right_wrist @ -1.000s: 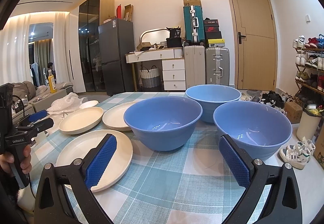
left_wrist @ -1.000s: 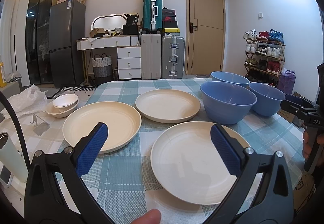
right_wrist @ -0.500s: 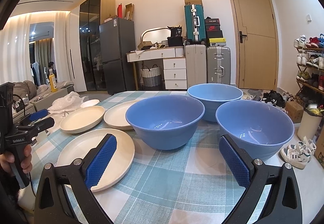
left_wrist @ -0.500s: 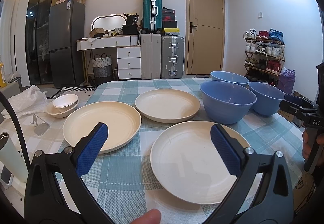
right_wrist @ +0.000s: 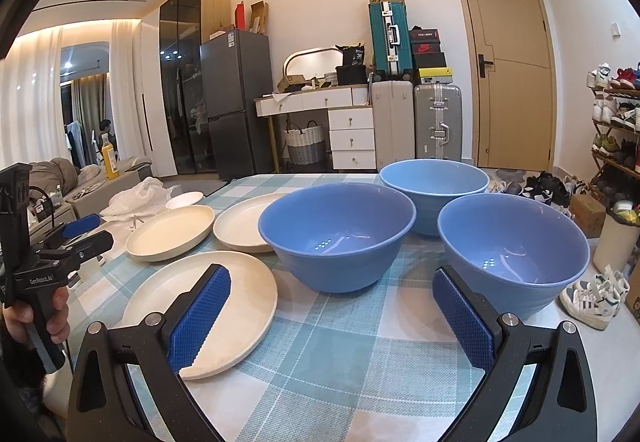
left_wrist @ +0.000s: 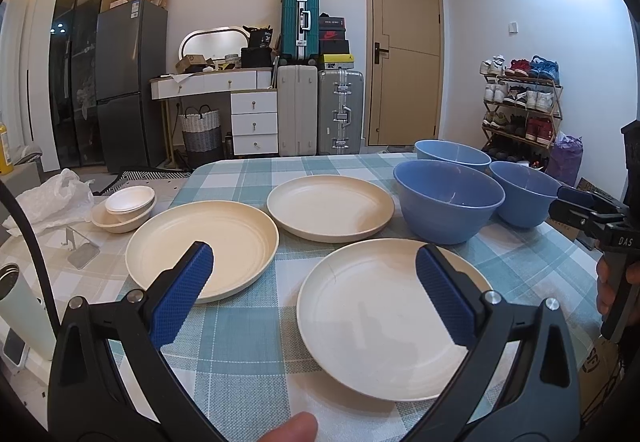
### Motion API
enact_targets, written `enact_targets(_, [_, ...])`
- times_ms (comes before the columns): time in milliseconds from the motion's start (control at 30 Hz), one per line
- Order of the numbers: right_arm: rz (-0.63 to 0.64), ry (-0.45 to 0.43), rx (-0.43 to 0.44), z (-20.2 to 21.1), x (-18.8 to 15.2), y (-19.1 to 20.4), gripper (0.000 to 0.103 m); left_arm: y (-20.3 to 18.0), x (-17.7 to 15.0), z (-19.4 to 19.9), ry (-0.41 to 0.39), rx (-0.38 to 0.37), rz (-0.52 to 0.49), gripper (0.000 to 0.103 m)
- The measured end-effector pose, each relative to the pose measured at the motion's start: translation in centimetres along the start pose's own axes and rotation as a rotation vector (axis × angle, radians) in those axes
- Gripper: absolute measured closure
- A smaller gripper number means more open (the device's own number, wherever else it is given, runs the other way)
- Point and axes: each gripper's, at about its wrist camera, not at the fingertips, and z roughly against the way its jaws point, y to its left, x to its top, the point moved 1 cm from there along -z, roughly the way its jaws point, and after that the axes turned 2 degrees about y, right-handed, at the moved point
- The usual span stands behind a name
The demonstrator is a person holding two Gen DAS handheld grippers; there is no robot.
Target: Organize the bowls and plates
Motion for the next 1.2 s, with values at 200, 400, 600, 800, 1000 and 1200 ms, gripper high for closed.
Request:
enact_targets(200, [0.007, 0.018, 0.05, 0.0, 0.9, 1.6, 0.0, 0.1, 0.2, 0.4, 0.018, 0.015, 0.002, 0.002])
enact_targets(400, [0.019, 0.036, 0.083, -0.4, 2.5, 4.0, 0.0, 1.1, 1.0, 1.1, 0.042, 0.055, 0.026, 0.002])
enact_targets(600, [0.032, 0.052, 0.116, -1.5, 4.8, 6.8, 0.0, 4.1, 2.3, 1.6, 0.069, 0.122, 0.115, 0.002])
enact_targets(800, [0.087, 0.112, 0.144, -4.2, 7.0, 10.3, 0.0, 7.9, 3.5, 1.0, 0.141, 0.159, 0.2, 0.002])
enact_targets(1000, [0.09, 0.158, 0.159, -7.7, 8.6, 13.2, 0.0, 11.1, 4.3, 0.0, 0.181, 0.22, 0.221, 0.002])
enact_targets(1200, [0.085, 0.177, 0.197, -10.8, 10.1, 15.9, 0.0, 12.3, 4.4, -1.8, 0.225, 0.253, 0.24, 0.002])
